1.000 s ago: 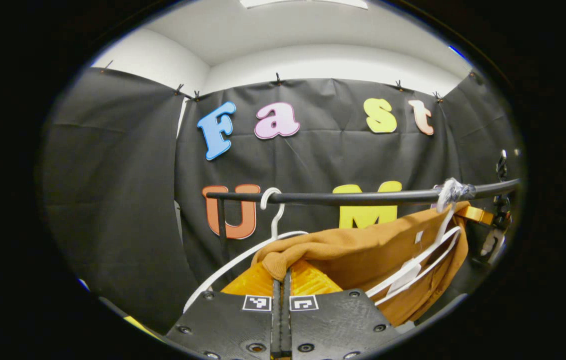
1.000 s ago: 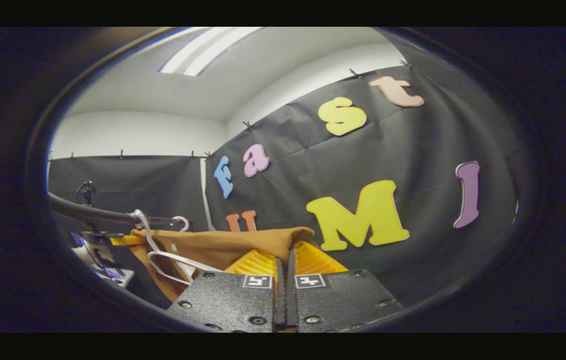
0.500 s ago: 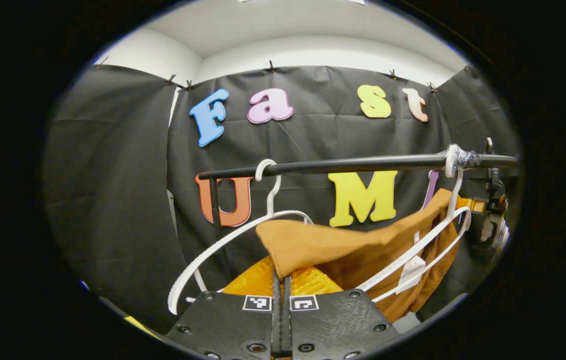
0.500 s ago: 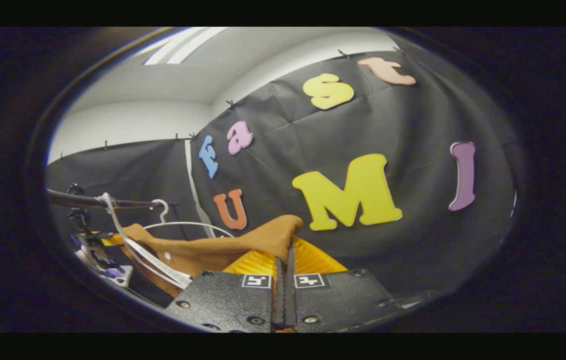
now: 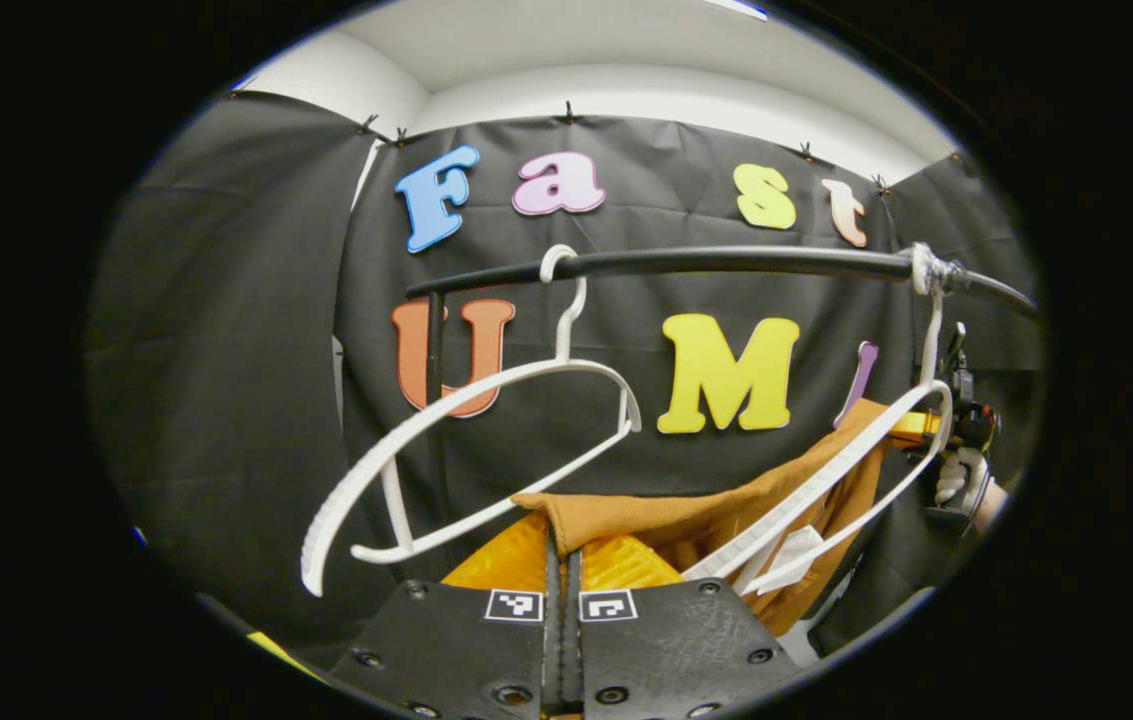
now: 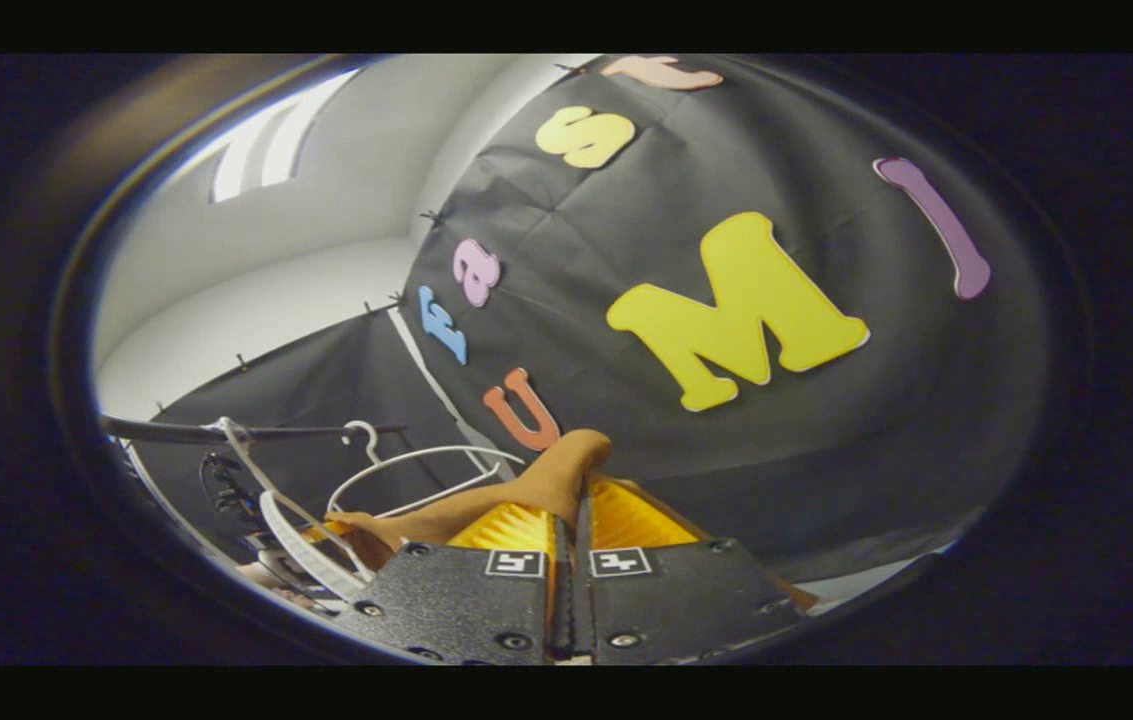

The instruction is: Grasp the clothes on the hanger with both hands and then place them into the laundry hamper below.

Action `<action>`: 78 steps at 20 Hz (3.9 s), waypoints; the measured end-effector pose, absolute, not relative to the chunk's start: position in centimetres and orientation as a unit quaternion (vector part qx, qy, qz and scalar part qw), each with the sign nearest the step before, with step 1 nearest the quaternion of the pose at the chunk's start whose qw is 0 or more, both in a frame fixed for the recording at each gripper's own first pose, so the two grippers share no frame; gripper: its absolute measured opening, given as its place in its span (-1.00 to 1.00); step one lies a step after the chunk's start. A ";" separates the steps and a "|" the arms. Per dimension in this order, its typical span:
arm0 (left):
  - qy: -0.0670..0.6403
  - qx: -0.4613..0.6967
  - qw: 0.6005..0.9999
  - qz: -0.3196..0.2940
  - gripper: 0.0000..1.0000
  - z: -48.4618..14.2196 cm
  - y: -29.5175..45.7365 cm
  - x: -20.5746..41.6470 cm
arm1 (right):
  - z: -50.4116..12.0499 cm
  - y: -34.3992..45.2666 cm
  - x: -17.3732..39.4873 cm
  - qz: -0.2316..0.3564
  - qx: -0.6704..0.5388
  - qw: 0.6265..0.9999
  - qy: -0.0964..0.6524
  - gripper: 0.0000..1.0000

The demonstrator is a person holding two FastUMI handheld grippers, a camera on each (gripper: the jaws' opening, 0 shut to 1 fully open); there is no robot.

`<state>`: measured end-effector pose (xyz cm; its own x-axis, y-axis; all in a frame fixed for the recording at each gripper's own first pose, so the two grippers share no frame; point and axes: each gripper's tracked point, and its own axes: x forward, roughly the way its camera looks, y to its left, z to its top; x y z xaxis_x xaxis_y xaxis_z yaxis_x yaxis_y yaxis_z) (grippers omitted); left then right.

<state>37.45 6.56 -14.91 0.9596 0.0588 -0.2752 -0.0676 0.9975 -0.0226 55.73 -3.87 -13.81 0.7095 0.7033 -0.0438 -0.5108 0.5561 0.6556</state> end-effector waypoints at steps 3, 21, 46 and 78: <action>0.140 -0.055 0.988 0.028 -0.94 -16.4 6.1 37.2 | -16.6 -3.4 55.4 0.345 0.325 0.862 0.182 -0.94; 0.203 -0.071 0.976 0.023 -1.00 -22.7 5.1 28.3 | -21.0 0.8 41.9 0.349 0.374 0.828 0.227 -0.93; 0.359 -0.064 0.920 -0.146 -1.00 -40.7 -8.8 16.0 | -40.1 11.9 20.4 0.261 0.192 0.846 0.424 -0.93; 0.515 -0.027 0.856 -0.042 0.83 -50.3 -6.3 7.1 | -53.0 7.9 16.2 0.087 0.058 0.849 0.518 0.54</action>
<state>7.15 -6.29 -50.30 0.4656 -0.0994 -0.8794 0.0435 0.9950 -0.0894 16.20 7.93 -52.98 0.4491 0.2085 -0.8688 -0.0886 0.9780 0.1890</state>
